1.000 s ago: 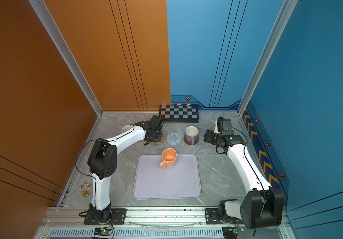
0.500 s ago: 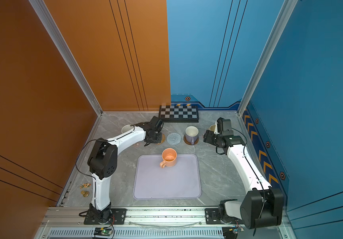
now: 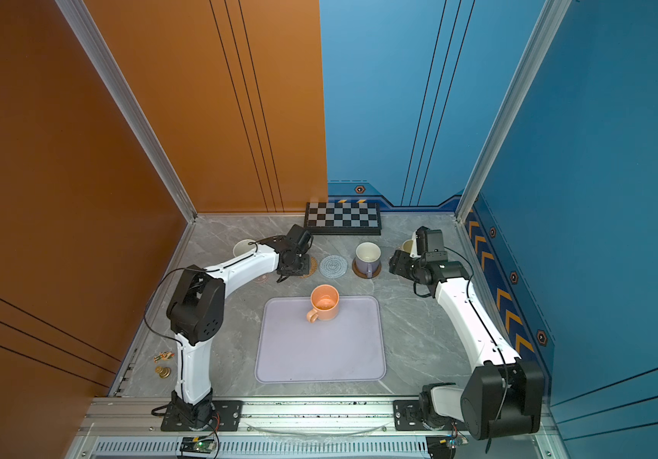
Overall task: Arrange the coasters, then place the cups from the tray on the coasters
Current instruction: 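Lower the grey mug onto the woven rattan coaster with the left gripper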
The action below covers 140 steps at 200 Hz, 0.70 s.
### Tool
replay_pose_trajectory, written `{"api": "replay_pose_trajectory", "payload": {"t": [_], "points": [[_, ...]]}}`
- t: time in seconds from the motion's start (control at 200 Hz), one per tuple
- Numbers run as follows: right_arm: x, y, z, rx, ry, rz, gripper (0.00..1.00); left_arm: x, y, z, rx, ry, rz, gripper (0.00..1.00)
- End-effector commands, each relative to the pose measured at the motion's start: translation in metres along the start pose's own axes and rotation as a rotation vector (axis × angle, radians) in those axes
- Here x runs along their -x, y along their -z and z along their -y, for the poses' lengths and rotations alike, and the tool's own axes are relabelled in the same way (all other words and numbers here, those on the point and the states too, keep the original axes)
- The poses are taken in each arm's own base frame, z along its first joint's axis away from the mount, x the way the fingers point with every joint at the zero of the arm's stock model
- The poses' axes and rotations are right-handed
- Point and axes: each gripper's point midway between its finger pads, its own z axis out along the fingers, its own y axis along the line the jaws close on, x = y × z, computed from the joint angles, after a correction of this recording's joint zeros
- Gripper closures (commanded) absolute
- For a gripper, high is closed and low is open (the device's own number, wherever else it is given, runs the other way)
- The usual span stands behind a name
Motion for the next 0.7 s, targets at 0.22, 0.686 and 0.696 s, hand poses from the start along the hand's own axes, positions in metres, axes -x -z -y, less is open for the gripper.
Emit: {"api": "replay_pose_trajectory", "payload": {"t": [0.22, 0.686, 0.696], "points": [[-0.004, -0.003, 0.001, 0.009, -0.020, -0.011, 0.31, 0.000, 0.007, -0.015, 0.025, 0.041, 0.021, 0.99], [-0.003, 0.001, -0.001, 0.021, -0.025, 0.000, 0.31, -0.005, 0.009, -0.026, 0.033, 0.048, 0.008, 0.99], [-0.003, 0.001, -0.001, 0.021, -0.025, 0.000, 0.31, -0.005, 0.008, -0.026, 0.032, 0.048, 0.008, 0.99]]}}
